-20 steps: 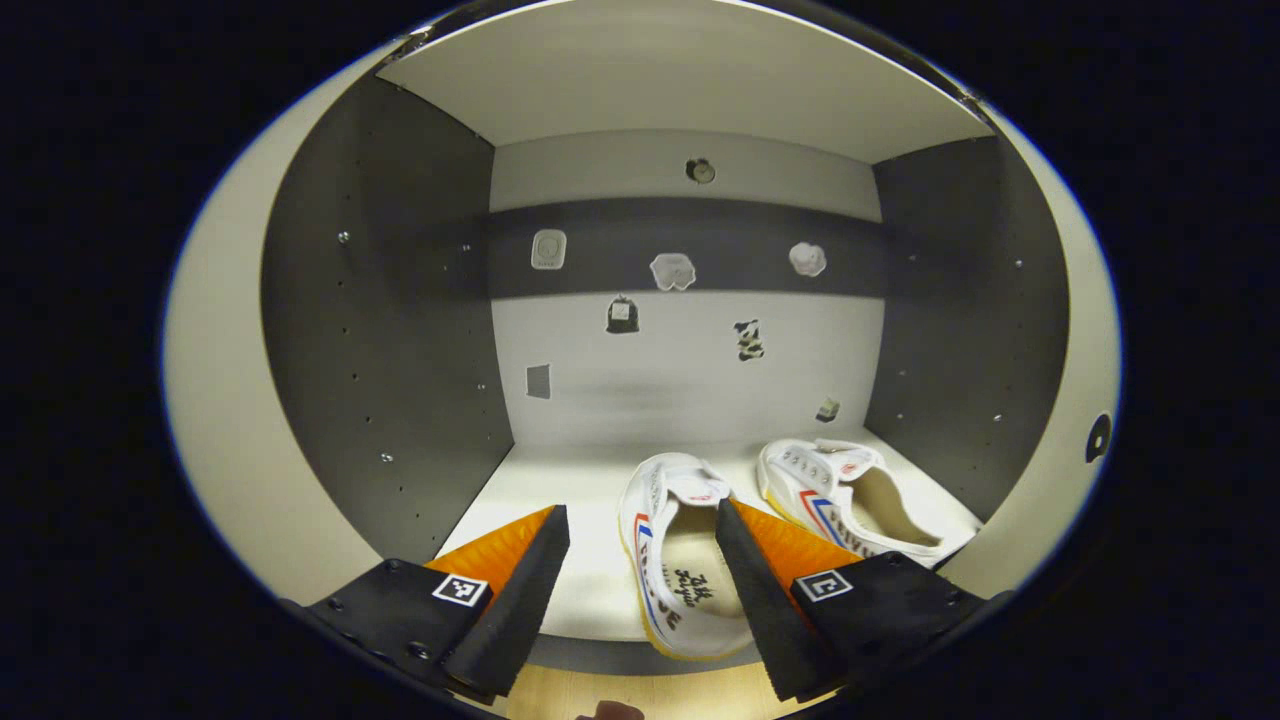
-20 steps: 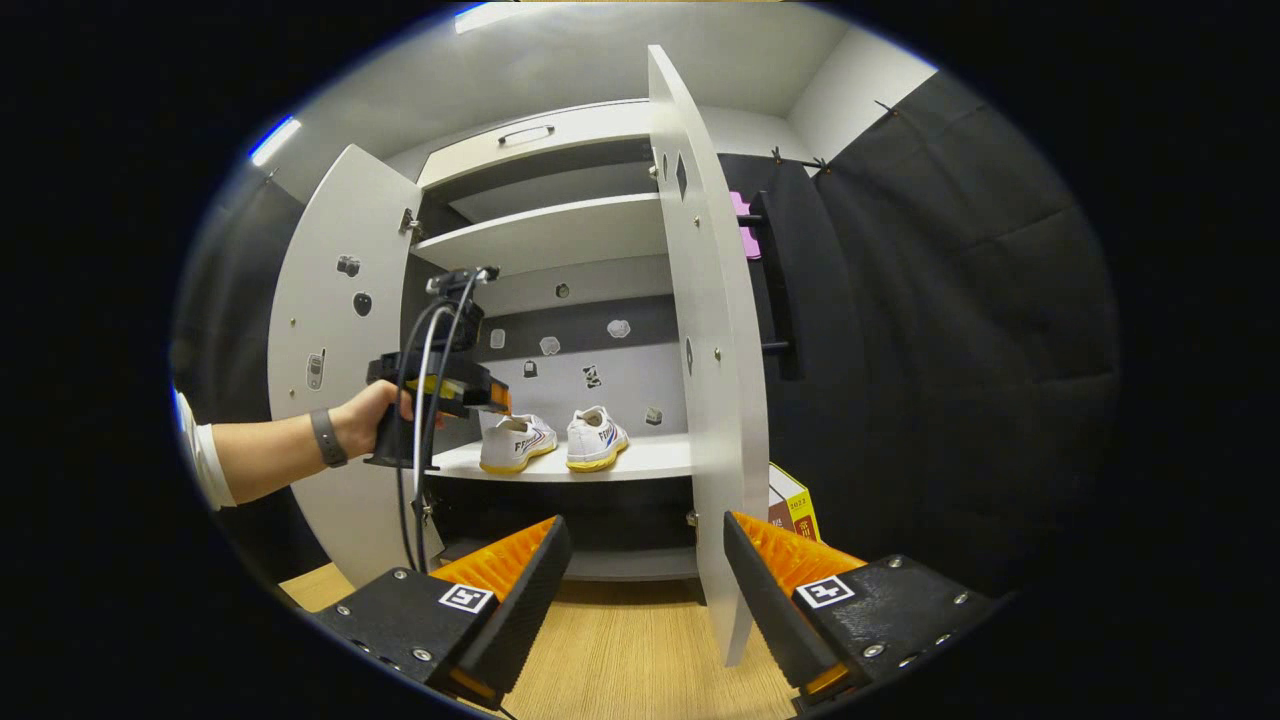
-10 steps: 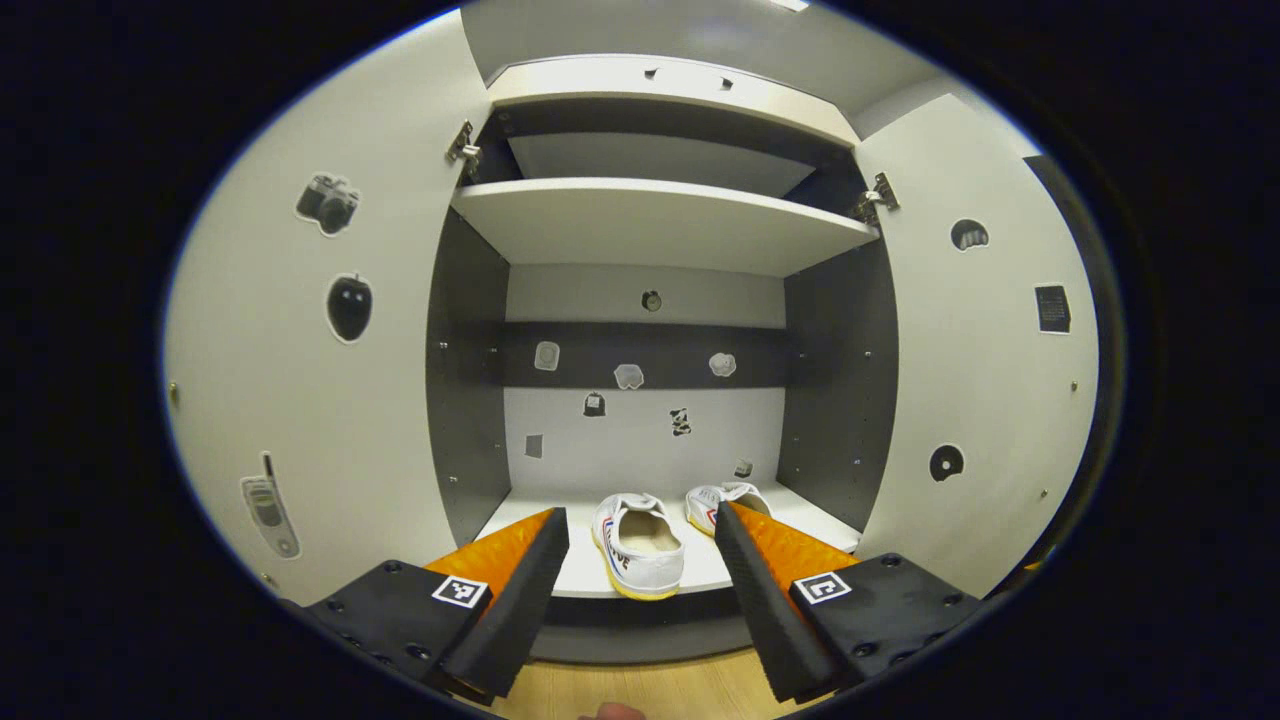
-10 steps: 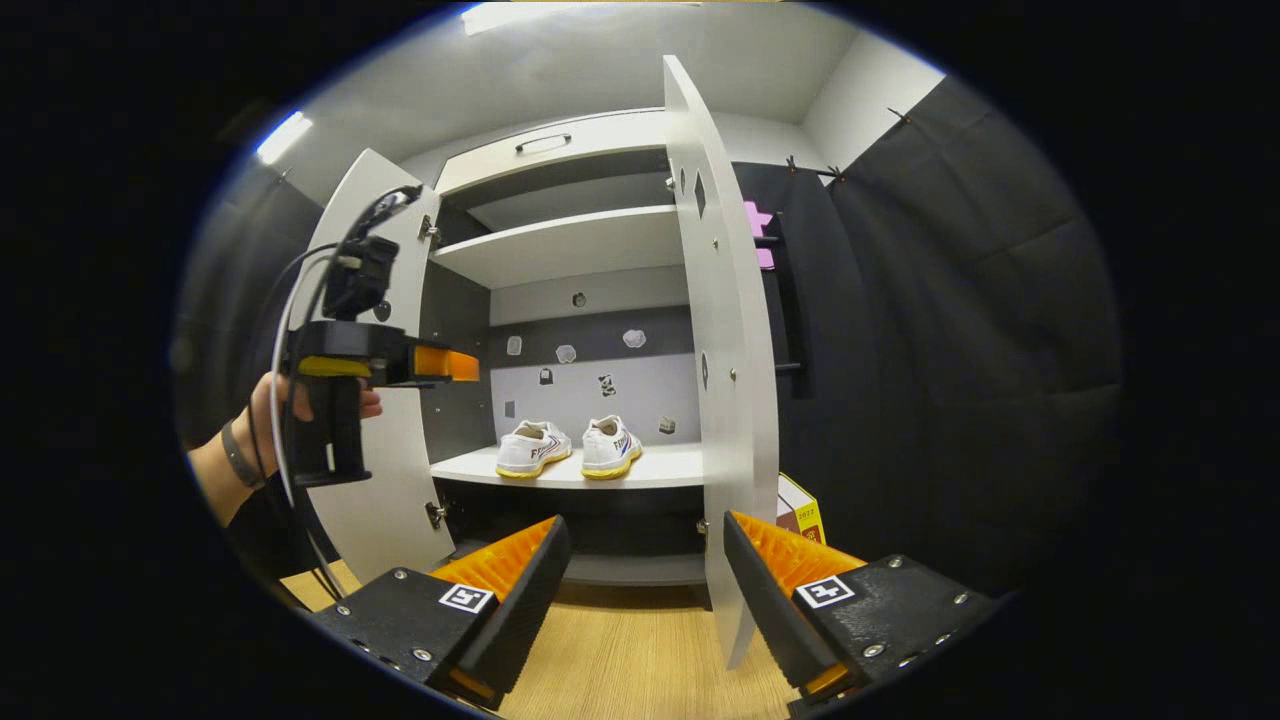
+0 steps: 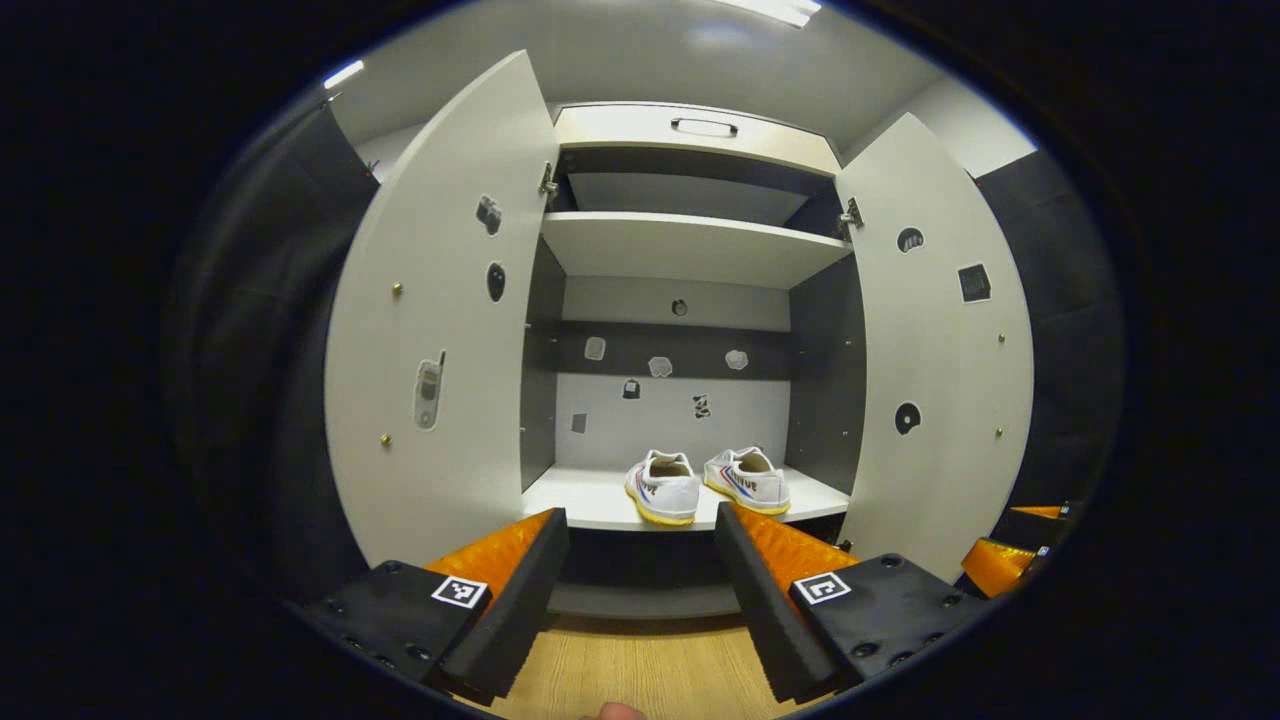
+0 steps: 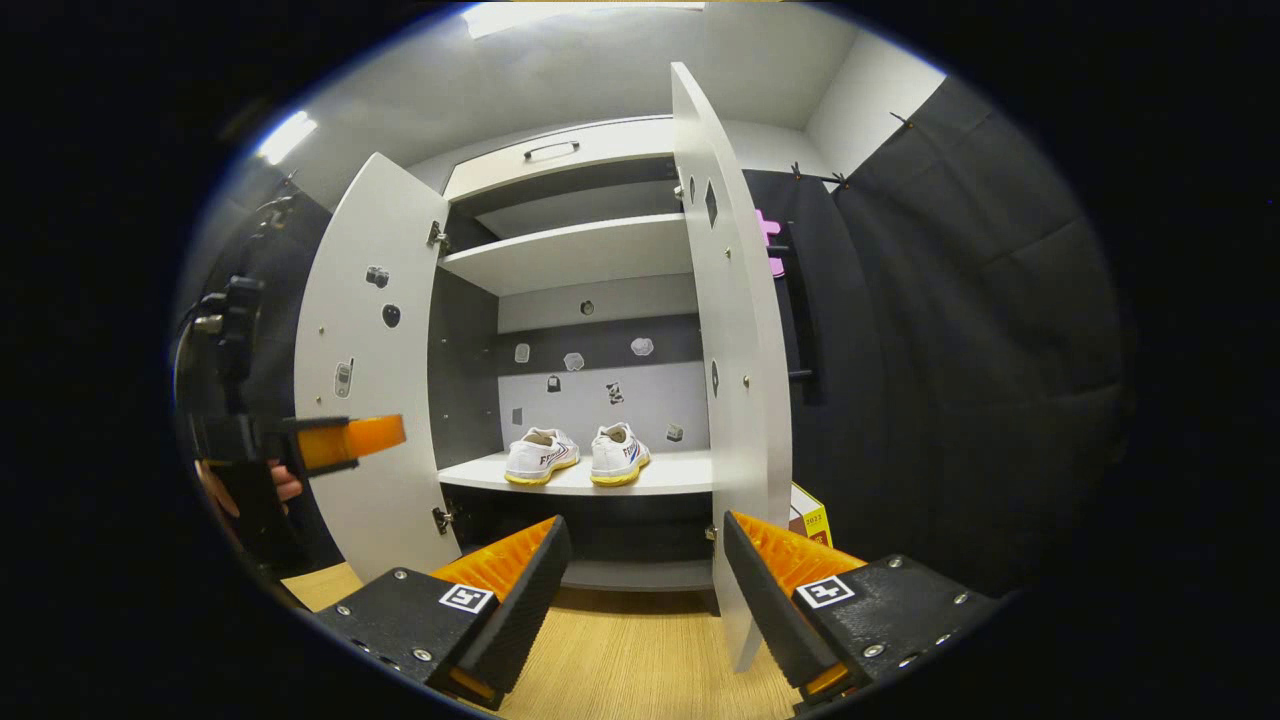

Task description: Grab one shoe with the right hand and put it into the shoe cabinet, grab the other shoe with the left hand and put it into the shoe cabinet; then close the right door with the right hand and the left door with the left hand.

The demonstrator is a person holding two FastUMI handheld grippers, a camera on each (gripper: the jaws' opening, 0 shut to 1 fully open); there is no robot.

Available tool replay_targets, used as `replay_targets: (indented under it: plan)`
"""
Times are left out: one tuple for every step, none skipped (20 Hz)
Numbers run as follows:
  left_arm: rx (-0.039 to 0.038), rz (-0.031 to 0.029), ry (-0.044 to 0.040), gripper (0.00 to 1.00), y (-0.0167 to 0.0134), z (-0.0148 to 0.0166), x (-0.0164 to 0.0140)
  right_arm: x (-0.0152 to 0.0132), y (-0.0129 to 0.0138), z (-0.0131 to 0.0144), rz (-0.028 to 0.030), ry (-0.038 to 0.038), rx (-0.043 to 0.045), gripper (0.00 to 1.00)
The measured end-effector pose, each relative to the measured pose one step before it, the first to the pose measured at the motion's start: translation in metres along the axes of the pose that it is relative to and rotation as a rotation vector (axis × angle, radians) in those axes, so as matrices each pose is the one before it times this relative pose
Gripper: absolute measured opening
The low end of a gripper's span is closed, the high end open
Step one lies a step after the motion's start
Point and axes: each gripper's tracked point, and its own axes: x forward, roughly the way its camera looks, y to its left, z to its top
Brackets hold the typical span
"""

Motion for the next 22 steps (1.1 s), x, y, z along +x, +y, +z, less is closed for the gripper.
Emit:
replay_targets:
  plan:
    - [-0.01302, 0.01149, 0.00335, 0.96, 0.00216, -0.01031, -0.01158, -0.00094, -0.00051, -0.00197, -0.00432, 0.00021, -0.00165, 0.94]
    - [-0.01498, 0.00813, 0.01129, 0.95, 0.00068, -0.01221, -0.00901, -0.00198, -0.00007, -0.00090, -0.00203, -0.00106, 0.00435, 0.94]
    - [-0.00978, 0.01062, 0.01364, 0.95, 0.00297, -0.01042, -0.00920, -0.00106, 0.00142, -0.00044, 0.00399, -0.00069, 0.01031, 0.94]
    - [-0.01091, 0.01194, 0.00492, 0.96, 0.00453, -0.00611, -0.00649, -0.00148, 0.00071, 0.00194, 0.00480, -0.00269, 0.00713, 0.94]
    - [-0.01205, 0.00932, -0.00409, 0.96, 0.00328, -0.00246, -0.00628, -0.00181, -0.00204, 0.00397, -0.00121, -0.00844, 0.00005, 0.94]
    - [-0.00777, 0.00902, -0.01050, 0.96, 0.00359, -0.00007, -0.00509, -0.00167, -0.00536, 0.00751, -0.00602, -0.01481, -0.00573, 0.94]
    - [-0.00138, 0.00933, -0.01211, 0.96, 0.00330, 0.00054, -0.00333, -0.00189, -0.00830, 0.01146, -0.00917, -0.02003, -0.00880, 0.94]
    - [0.00490, 0.00676, -0.01147, 0.96, 0.00217, 0.00180, -0.00295, -0.00127, -0.01092, 0.01364, -0.01454, -0.02082, -0.00526, 0.94]
    - [0.00843, 0.00388, -0.00792, 0.96, 0.00193, 0.00246, -0.00219, 0.00030, -0.01335, 0.01560, -0.01860, -0.02329, -0.00505, 0.94]
    - [0.00810, 0.00470, -0.00547, 0.97, 0.00206, 0.00079, -0.00036, 0.00179, -0.01541, 0.01639, -0.02177, -0.02015, -0.00960, 0.94]
    - [0.00326, -0.00057, -0.00015, 0.96, 0.00066, 0.00086, -0.00162, 0.00481, -0.01733, 0.01432, -0.02934, -0.01520, -0.01597, 0.94]
    - [-0.00239, -0.00308, 0.00135, 0.96, -0.00054, -0.00049, -0.00094, 0.00801, -0.01894, 0.01198, -0.03207, -0.00768, -0.01978, 0.94]
    - [-0.00516, -0.00550, 0.00149, 0.96, -0.00119, 0.00012, -0.00113, 0.00824, -0.01783, 0.00890, -0.03320, 0.00209, -0.01292, 0.94]
    - [-0.00266, -0.00329, -0.00096, 0.96, 0.00027, 0.00012, -0.00149, 0.01003, -0.01511, 0.00670, -0.02513, 0.00496, -0.00600, 0.94]
    - [0.00061, -0.00134, -0.00174, 0.96, 0.00067, -0.00020, -0.00145, 0.01160, -0.01336, 0.00632, -0.02289, 0.00141, -0.00265, 0.94]
    - [0.00456, 0.00225, 0.00032, 0.97, 0.00102, -0.00042, -0.00073, 0.01084, -0.01027, 0.00395, -0.01709, 0.00190, -0.00114, 0.94]
    - [0.00016, 0.00269, -0.00125, 0.97, 0.00120, -0.00028, -0.00156, 0.01031, -0.00689, 0.00249, -0.00785, 0.00495, 0.00242, 0.98]
    - [-0.00470, -0.00109, 0.00487, 0.96, -0.00149, -0.00197, -0.00062, 0.01089, -0.00185, 0.00271, 0.00392, -0.00510, -0.00026, 0.94]
    - [-0.00659, 0.00128, 0.00429, 0.94, 0.00092, -0.00167, -0.00158, 0.00963, -0.00163, 0.00283, 0.00224, -0.01083, -0.01003, 0.98]
    - [-0.00525, 0.00061, 0.00674, 0.96, 0.00064, -0.00162, -0.00016, 0.01473, -0.00759, -0.00322, -0.00089, -0.00507, -0.01776, 0.94]
    - [-0.00117, -0.00070, 0.01063, 0.97, -0.00059, -0.00278, -0.00063, 0.00556, -0.00303, 0.00048, -0.00366, 0.00071, -0.01409, 0.94]
    - [0.00381, 0.00273, 0.00805, 0.97, 0.00011, -0.00248, -0.00058, 0.00452, -0.00054, 0.00214, -0.00157, -0.00609, -0.00437, 0.98]
